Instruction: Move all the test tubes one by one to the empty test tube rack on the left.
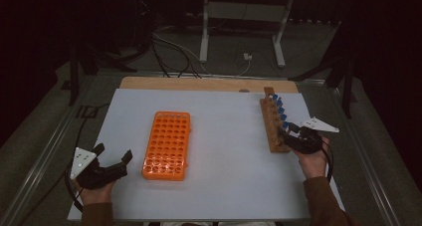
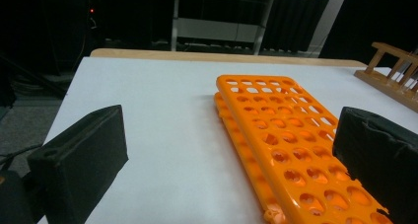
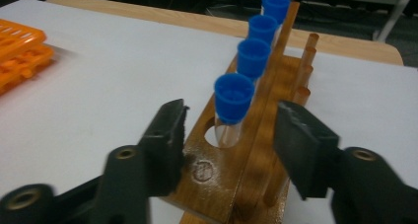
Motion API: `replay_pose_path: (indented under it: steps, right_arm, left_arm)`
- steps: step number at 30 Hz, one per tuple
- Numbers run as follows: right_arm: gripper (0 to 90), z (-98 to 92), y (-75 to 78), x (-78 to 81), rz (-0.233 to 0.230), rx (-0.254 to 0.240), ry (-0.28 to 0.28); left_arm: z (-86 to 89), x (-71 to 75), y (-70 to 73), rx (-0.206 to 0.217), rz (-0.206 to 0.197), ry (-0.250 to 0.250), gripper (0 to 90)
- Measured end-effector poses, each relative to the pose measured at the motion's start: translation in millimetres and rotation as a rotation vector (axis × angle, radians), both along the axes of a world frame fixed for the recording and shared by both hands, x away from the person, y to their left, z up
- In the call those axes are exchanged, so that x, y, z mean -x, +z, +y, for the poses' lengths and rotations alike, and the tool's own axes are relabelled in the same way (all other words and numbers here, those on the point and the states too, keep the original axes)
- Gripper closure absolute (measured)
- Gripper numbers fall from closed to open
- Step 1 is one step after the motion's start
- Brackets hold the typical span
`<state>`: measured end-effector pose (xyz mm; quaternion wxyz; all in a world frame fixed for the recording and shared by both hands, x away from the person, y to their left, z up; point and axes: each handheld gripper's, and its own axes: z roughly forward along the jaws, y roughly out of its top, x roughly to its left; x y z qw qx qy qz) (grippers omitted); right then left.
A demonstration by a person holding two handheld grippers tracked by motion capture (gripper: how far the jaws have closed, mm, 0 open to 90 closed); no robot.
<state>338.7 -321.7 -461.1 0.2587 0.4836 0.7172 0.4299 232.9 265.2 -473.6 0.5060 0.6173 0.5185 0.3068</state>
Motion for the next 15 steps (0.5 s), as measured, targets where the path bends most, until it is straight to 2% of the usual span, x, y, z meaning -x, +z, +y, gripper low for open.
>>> replay_pose_path:
  steps: [2, 5, 8, 15]
  right_arm:
    - [63.3, 2.8, -1.5, -1.5, -0.017, 0.024, 0.012]
    - [73.4, 5.8, -2.7, -2.7, -0.026, 0.028, 0.013]
    - [76.1, 8.1, -3.5, -3.9, -0.03, 0.036, 0.01]
    - [75.4, 10.3, -5.3, -8.5, -0.024, 0.015, -0.013]
  left_arm:
    - [-1.1, -0.5, -0.4, -0.004, 0.003, -0.003, 1.1]
    - [-1.6, -0.8, -0.7, -0.007, 0.008, -0.006, 1.1]
    - [-1.0, -1.1, -1.0, -0.004, 0.009, -0.005, 1.1]
    - [-1.1, -1.5, -1.3, -0.003, 0.011, -0.006, 1.1]
